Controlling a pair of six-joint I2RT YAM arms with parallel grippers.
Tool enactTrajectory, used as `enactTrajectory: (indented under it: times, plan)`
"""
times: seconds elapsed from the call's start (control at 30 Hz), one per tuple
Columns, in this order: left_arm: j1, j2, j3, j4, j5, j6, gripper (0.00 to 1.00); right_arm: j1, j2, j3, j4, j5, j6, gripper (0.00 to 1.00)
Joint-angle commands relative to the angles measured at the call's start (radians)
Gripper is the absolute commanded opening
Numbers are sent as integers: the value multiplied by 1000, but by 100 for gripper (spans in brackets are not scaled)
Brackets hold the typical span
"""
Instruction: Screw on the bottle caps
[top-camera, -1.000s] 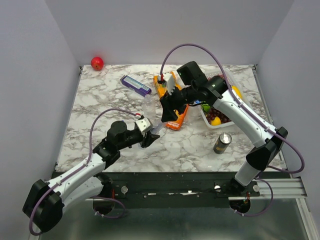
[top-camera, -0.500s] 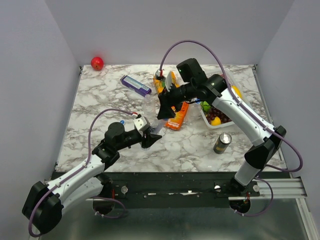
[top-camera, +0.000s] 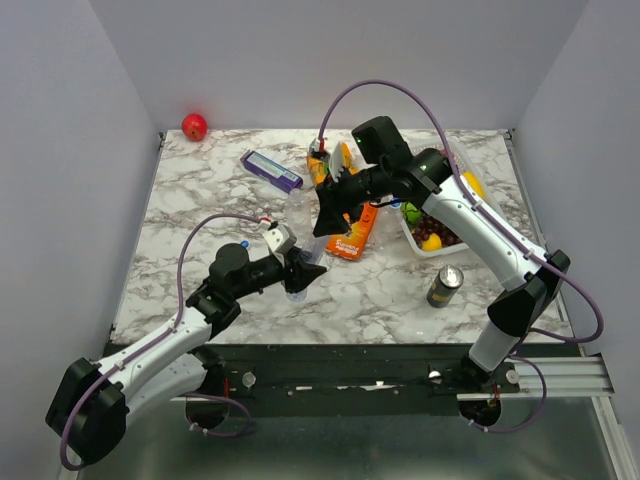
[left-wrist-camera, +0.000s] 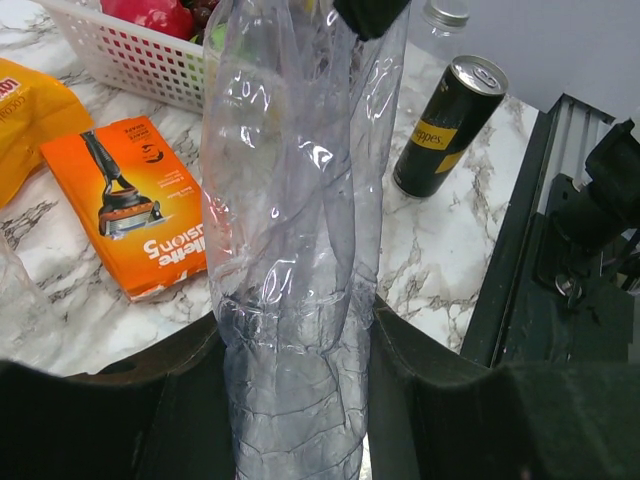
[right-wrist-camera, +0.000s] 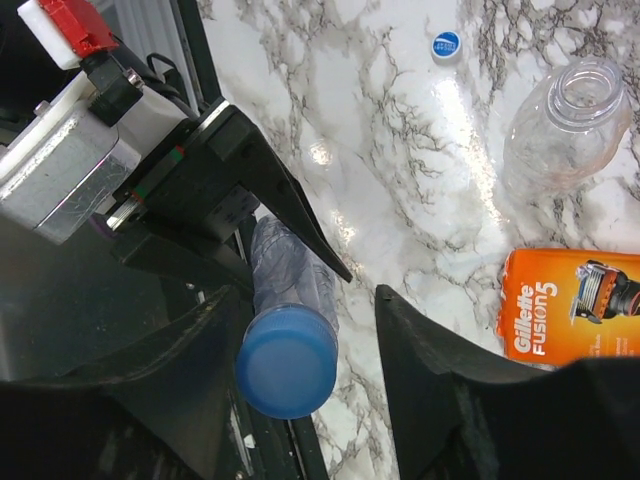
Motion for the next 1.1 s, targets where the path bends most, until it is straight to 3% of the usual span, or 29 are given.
enactTrajectory:
  times: [0.0,0.03,0.13,0.17,0.2,0.27,0.3,0.53,0.7,1.07]
  plan:
    - [5,10,14,62,-18,-34,0,-5,-8,5,28,-28,7,56]
    - [5,10,14,64,-19,-37,0,-5,-8,4,28,-33,3,44]
    - [5,22,14,70,-31,-41,3,-5,-2,4,29,-42,-19,23]
    - [5,24,14,70,-36,-39,18,-5,0,8,20,-42,-48,21]
    - [5,22,16,62,-45,-31,52,-7,-2,11,8,-35,-66,20]
    - [5,21,22,18,-76,-5,76,-5,-27,-4,-9,27,-114,17]
    - [5,18,23,-4,-88,11,98,-5,-41,-13,-17,47,-135,17]
    - [8,-39,34,-241,-55,185,99,-10,-224,-199,-50,277,-310,17]
    - [20,-51,59,-326,-57,202,99,-27,-320,-344,-17,327,-411,17]
    - [98,35,114,-294,-50,194,99,-74,-357,-513,114,364,-502,18]
